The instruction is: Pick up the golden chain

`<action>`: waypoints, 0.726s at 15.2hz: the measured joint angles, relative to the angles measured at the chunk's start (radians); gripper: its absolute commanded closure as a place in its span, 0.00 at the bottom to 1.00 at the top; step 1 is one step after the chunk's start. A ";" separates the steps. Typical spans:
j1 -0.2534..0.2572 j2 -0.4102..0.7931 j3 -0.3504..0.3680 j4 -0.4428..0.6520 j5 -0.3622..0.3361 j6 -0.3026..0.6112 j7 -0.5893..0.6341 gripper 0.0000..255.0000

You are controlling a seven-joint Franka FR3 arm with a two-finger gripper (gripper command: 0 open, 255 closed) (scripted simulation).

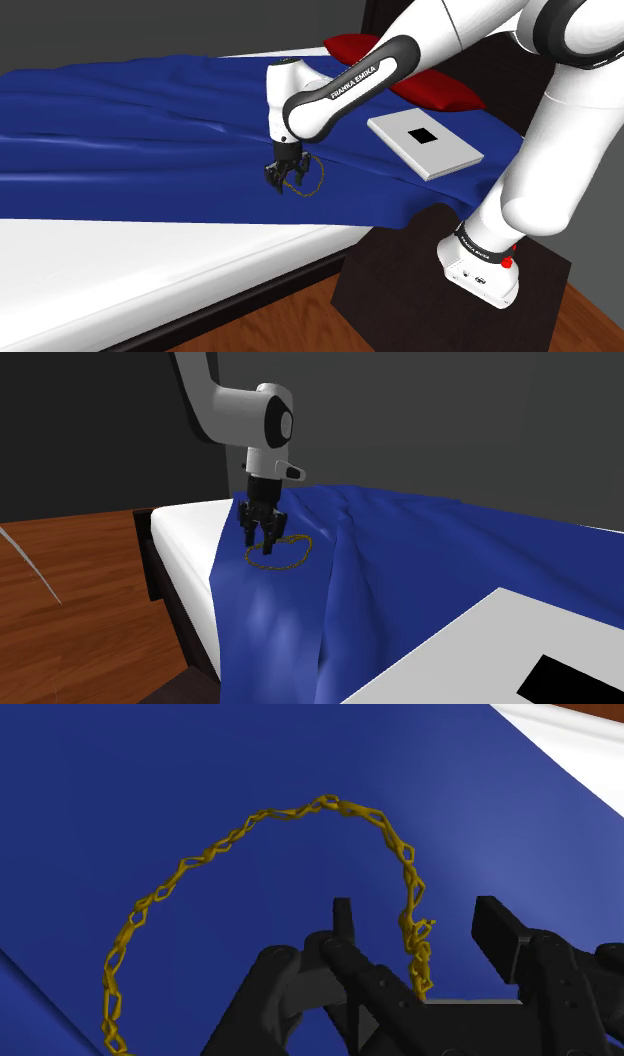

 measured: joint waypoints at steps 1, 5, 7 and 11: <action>0.000 0.000 0.000 -0.001 0.000 0.001 0.000 1.00; 0.000 -0.001 0.000 -0.002 0.000 0.003 0.000 1.00; 0.000 -0.001 0.000 -0.002 0.000 0.003 0.000 1.00; -0.002 -0.009 0.001 0.003 0.003 -0.012 -0.001 1.00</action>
